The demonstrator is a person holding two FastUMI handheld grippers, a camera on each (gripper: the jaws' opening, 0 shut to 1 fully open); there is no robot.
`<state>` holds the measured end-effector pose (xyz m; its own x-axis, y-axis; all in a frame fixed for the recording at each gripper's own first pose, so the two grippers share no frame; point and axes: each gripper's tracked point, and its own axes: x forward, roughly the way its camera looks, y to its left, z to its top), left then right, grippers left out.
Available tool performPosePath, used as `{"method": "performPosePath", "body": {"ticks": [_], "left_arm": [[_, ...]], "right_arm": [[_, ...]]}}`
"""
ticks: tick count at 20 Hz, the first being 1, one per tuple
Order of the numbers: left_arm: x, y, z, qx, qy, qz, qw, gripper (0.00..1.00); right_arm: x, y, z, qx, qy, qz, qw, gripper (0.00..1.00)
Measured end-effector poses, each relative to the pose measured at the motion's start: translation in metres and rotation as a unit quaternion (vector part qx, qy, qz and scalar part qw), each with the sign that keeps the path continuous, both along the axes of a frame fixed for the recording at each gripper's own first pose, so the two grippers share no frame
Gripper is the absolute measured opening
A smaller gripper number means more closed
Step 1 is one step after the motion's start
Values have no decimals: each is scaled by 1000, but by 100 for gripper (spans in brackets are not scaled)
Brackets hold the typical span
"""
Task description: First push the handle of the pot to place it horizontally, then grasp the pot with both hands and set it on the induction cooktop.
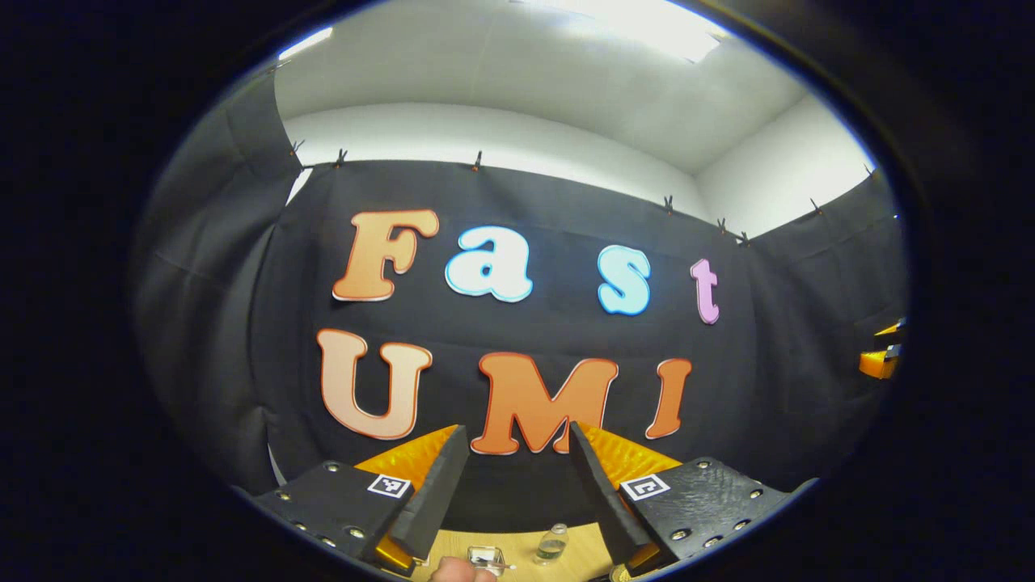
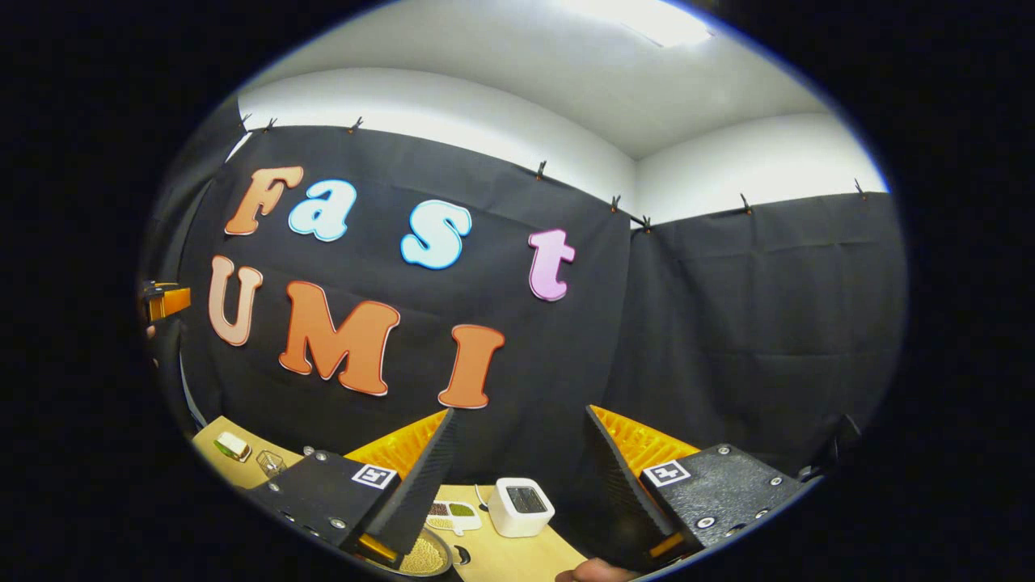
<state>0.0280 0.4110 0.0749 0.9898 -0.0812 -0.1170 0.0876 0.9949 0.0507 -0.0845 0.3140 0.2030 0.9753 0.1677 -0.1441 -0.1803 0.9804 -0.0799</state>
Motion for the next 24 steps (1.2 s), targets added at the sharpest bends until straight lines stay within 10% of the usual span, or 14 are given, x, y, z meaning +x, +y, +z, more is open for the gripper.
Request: {"method": "performPosePath", "body": {"ticks": [10, 24], "left_arm": [[-89, -44, 138, 34, -105, 67, 992, 77], [-140, -97, 177, 51, -112, 127, 984, 78]], "right_arm": [[-4, -52, 90, 47, -100, 70, 991, 95], [1, -170, 89, 93, -101, 65, 988, 95]]}}
